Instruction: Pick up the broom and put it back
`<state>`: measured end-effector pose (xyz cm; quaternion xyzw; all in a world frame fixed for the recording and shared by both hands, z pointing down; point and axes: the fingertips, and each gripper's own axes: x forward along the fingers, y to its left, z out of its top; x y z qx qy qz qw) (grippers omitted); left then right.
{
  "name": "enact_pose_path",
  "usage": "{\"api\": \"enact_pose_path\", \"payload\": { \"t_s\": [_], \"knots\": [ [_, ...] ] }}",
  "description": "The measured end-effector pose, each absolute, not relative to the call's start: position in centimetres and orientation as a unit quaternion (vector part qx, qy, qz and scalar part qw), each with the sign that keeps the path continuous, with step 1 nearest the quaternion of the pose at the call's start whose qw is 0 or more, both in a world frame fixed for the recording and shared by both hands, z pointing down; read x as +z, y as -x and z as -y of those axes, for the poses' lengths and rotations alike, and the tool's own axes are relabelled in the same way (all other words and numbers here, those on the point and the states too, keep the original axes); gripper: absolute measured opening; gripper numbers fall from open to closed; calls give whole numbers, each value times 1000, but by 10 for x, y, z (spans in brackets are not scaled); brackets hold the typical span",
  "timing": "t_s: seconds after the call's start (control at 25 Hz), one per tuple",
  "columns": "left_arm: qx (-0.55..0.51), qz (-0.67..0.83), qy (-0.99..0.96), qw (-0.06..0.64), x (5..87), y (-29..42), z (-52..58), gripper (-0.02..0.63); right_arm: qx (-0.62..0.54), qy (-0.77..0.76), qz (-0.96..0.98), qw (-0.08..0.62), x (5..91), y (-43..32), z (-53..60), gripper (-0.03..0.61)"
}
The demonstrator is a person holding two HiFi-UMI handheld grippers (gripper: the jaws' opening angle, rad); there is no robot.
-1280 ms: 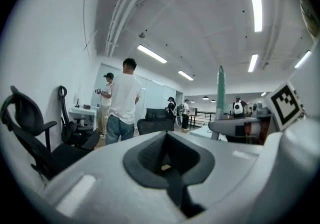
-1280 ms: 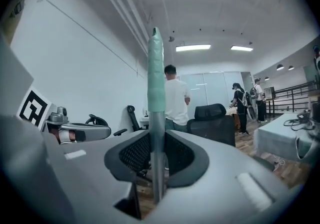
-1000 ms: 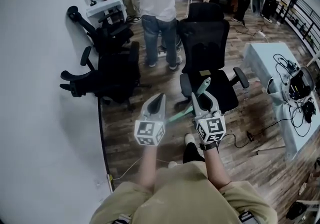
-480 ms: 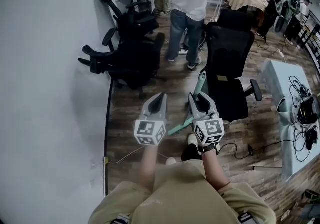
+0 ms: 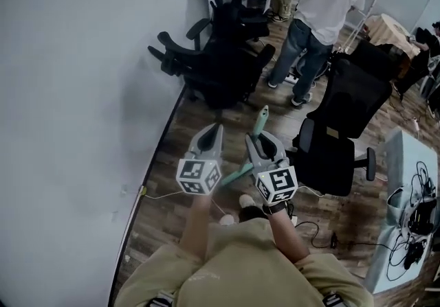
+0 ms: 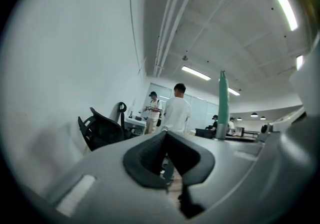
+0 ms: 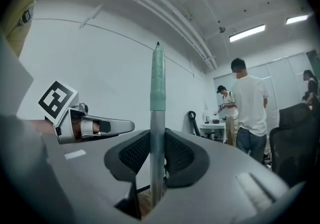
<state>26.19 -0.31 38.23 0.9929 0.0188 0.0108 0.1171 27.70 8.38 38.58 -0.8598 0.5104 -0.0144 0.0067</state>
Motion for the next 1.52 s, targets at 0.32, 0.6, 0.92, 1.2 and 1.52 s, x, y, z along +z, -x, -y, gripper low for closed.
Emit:
{"api": "enact_pose_path", "payload": {
  "t_s": [0.32,0.6,0.92,1.2,1.52],
  "knots": [
    [8,97,-991,90,369,-263,38,3,-1,806,-592,22,369,-309,-40,91],
    [15,211,-975,66,368,-236,54,3,1,740,-671,33,367,-313,-9,94],
    [39,330,-940,74,395,-154,82,3,-51,678,-733,34,402,-286,53,97],
    [28,374,-924,73,393,-112,132,3,-62,622,-780,12,405,-240,124,92],
    [21,381,-920,89,412,-48,220,3,-69,569,-818,-52,424,-149,222,95]
  ]
}}
